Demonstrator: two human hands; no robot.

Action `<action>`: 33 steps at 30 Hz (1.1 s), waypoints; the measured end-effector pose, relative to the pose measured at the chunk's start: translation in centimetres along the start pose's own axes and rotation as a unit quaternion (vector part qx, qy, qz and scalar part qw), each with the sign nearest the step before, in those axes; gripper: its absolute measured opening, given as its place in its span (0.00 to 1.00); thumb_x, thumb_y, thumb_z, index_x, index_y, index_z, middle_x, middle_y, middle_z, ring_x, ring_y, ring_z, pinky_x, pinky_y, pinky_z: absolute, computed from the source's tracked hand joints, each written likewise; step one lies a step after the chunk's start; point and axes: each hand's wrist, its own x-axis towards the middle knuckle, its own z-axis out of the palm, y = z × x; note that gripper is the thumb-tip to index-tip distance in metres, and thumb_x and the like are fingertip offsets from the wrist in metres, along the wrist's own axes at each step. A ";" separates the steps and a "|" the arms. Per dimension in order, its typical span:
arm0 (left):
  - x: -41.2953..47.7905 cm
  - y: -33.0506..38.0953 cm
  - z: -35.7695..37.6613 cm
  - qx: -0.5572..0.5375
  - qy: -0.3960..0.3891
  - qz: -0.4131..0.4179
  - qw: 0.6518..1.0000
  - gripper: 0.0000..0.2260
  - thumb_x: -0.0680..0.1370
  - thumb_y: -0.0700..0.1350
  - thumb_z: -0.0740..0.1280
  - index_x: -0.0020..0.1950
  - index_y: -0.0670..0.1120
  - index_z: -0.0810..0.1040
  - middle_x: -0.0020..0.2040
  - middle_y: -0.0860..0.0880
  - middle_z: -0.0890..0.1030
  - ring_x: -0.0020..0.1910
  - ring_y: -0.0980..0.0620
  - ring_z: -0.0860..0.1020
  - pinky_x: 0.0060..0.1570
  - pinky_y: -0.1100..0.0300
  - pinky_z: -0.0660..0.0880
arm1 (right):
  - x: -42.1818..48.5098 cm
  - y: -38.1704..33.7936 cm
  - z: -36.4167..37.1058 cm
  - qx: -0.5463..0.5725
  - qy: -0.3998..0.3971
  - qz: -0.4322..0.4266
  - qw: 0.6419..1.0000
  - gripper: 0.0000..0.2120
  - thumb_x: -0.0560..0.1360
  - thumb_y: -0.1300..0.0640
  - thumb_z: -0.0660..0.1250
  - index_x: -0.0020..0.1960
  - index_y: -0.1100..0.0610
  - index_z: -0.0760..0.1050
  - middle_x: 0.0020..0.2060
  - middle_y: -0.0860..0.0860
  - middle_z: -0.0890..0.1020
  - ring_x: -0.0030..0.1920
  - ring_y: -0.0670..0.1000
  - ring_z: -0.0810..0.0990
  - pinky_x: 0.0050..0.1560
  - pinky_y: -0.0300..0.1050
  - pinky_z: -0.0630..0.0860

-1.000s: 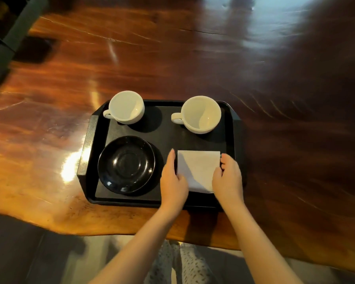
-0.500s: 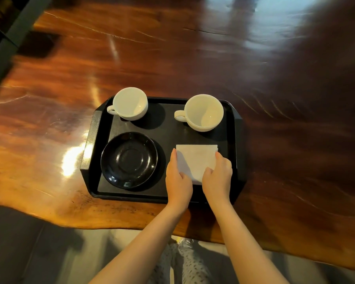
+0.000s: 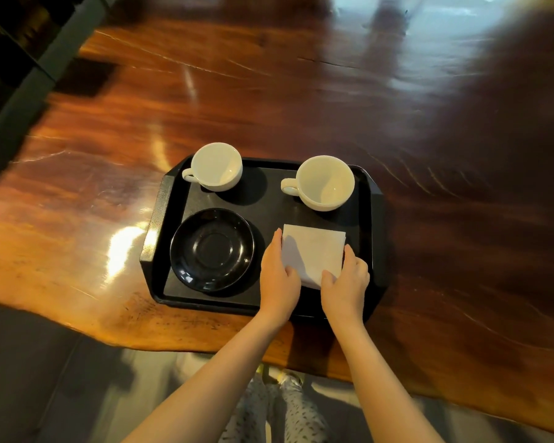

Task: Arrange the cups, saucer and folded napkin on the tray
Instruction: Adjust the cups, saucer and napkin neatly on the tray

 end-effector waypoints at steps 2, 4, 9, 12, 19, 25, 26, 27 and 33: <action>-0.4 0.2 -1.6 0.006 0.007 0.023 1.000 0.31 0.77 0.34 0.60 0.76 0.54 0.56 0.76 0.53 0.61 0.74 0.54 0.58 0.70 0.58 0.56 | -0.2 -0.3 -0.8 -0.024 0.003 -0.012 1.000 0.29 0.76 0.61 0.63 0.73 0.55 0.57 0.68 0.55 0.65 0.68 0.54 0.63 0.60 0.49 0.71; -0.5 0.4 -4.2 0.011 0.034 0.054 0.998 0.29 0.77 0.34 0.60 0.75 0.53 0.58 0.75 0.53 0.63 0.74 0.53 0.60 0.71 0.55 0.59 | -0.6 -1.1 -1.3 -0.031 0.022 -0.056 0.998 0.26 0.76 0.60 0.63 0.71 0.55 0.60 0.67 0.53 0.66 0.68 0.53 0.64 0.59 0.46 0.71; 2.2 0.5 -12.8 0.042 0.115 0.034 0.992 0.25 0.78 0.34 0.59 0.74 0.50 0.62 0.73 0.50 0.67 0.71 0.50 0.67 0.68 0.56 0.64 | -1.5 -5.1 0.5 -0.012 -0.054 -0.168 0.984 0.18 0.78 0.58 0.60 0.68 0.54 0.67 0.65 0.51 0.71 0.64 0.49 0.71 0.63 0.45 0.72; 4.7 0.0 -16.1 0.164 0.069 0.009 0.984 0.25 0.78 0.34 0.58 0.74 0.49 0.62 0.72 0.47 0.70 0.48 0.56 0.78 0.44 0.68 0.74 | -1.3 -8.1 3.1 -0.047 -0.133 -0.187 0.972 0.18 0.78 0.58 0.59 0.68 0.56 0.68 0.65 0.53 0.73 0.63 0.51 0.72 0.62 0.45 0.72; 7.9 -0.6 -18.1 0.367 0.006 0.066 0.928 0.28 0.74 0.29 0.60 0.73 0.44 0.64 0.66 0.42 0.74 0.66 0.41 0.71 0.61 0.47 0.74 | -0.8 -10.6 8.1 -0.132 -0.154 -0.125 0.971 0.17 0.76 0.64 0.61 0.65 0.57 0.68 0.62 0.55 0.72 0.59 0.53 0.74 0.58 0.46 0.74; 8.7 -1.4 -18.7 0.335 -0.039 0.130 0.932 0.21 0.75 0.32 0.61 0.66 0.46 0.72 0.58 0.45 0.81 0.58 0.44 0.77 0.56 0.46 0.76 | -1.3 -10.4 9.0 -0.103 -0.102 -0.061 0.988 0.22 0.75 0.64 0.64 0.67 0.55 0.67 0.62 0.53 0.73 0.60 0.52 0.74 0.57 0.45 0.75; 9.0 -1.5 -18.8 0.328 -0.044 0.139 0.933 0.19 0.75 0.33 0.62 0.65 0.47 0.73 0.57 0.45 0.81 0.58 0.44 0.78 0.56 0.47 0.77 | -1.3 -10.3 9.1 -0.100 -0.094 -0.055 0.989 0.21 0.75 0.64 0.64 0.67 0.55 0.67 0.61 0.53 0.73 0.60 0.52 0.74 0.56 0.45 0.75; 9.2 -1.5 -18.8 0.325 -0.050 0.146 0.933 0.19 0.76 0.34 0.62 0.65 0.47 0.73 0.57 0.46 0.81 0.58 0.44 0.78 0.56 0.47 0.76 | -1.3 -10.3 9.1 -0.097 -0.085 -0.048 0.990 0.21 0.75 0.64 0.63 0.67 0.55 0.67 0.61 0.53 0.73 0.59 0.52 0.74 0.56 0.45 0.74; 10.8 -1.5 -18.9 0.319 -0.091 0.113 0.937 0.26 0.74 0.32 0.60 0.71 0.45 0.66 0.62 0.44 0.77 0.64 0.42 0.73 0.57 0.46 0.75 | -1.4 -10.7 8.7 -0.129 -0.059 -0.039 0.989 0.23 0.77 0.60 0.62 0.71 0.55 0.63 0.65 0.53 0.71 0.64 0.52 0.72 0.57 0.44 0.74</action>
